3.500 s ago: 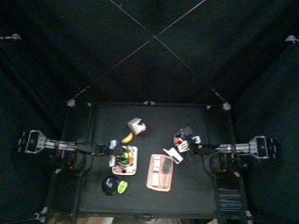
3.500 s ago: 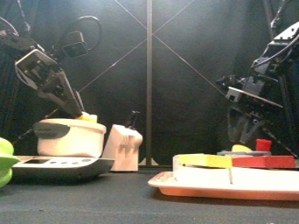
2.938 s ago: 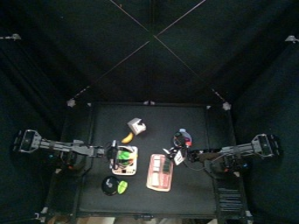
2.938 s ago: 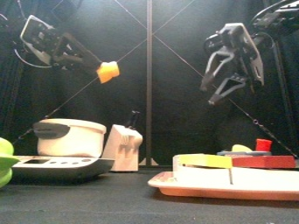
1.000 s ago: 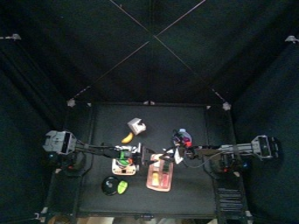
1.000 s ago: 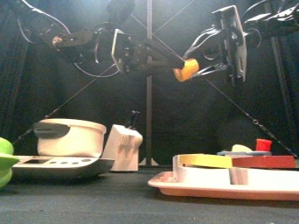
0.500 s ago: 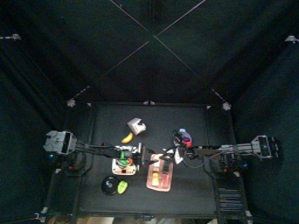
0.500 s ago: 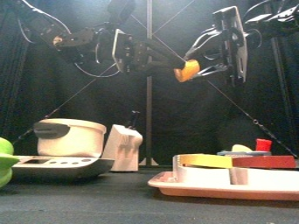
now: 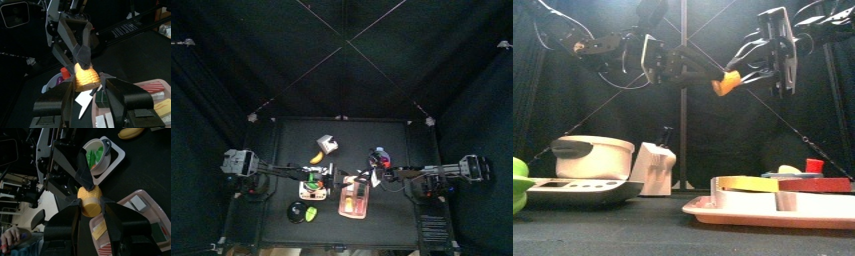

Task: Hand over corn to other hand

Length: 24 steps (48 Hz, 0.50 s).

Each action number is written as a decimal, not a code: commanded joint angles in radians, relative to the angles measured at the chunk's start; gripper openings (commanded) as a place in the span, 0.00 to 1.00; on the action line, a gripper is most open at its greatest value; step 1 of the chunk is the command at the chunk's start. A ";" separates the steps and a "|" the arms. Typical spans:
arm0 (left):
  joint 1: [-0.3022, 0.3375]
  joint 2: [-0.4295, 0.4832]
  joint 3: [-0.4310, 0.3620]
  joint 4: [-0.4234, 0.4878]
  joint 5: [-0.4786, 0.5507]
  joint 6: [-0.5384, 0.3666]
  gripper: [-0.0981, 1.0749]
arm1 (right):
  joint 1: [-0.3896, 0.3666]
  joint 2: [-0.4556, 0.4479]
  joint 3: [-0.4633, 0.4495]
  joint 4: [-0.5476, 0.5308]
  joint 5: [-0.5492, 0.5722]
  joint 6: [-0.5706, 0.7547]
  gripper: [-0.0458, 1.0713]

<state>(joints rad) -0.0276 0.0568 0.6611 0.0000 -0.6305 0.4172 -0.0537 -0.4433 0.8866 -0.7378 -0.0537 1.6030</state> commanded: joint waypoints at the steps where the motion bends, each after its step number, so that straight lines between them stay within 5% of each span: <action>1: 0.003 -0.009 -0.025 -0.005 -0.012 -0.002 0.69 | -0.006 -0.017 -0.005 0.003 0.000 0.000 0.50; 14: 0.002 -0.012 -0.014 -0.041 -0.040 -0.002 0.87 | -0.006 -0.046 0.025 0.006 0.015 0.002 0.50; 24: 0.002 -0.029 0.023 -0.060 -0.104 -0.002 0.90 | 0.002 -0.109 0.077 0.018 0.040 0.003 0.50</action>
<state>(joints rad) -0.0261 0.0552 0.6826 -0.0491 -0.7026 0.4172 -0.0537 -0.5093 0.9557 -0.7302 -0.0230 1.6076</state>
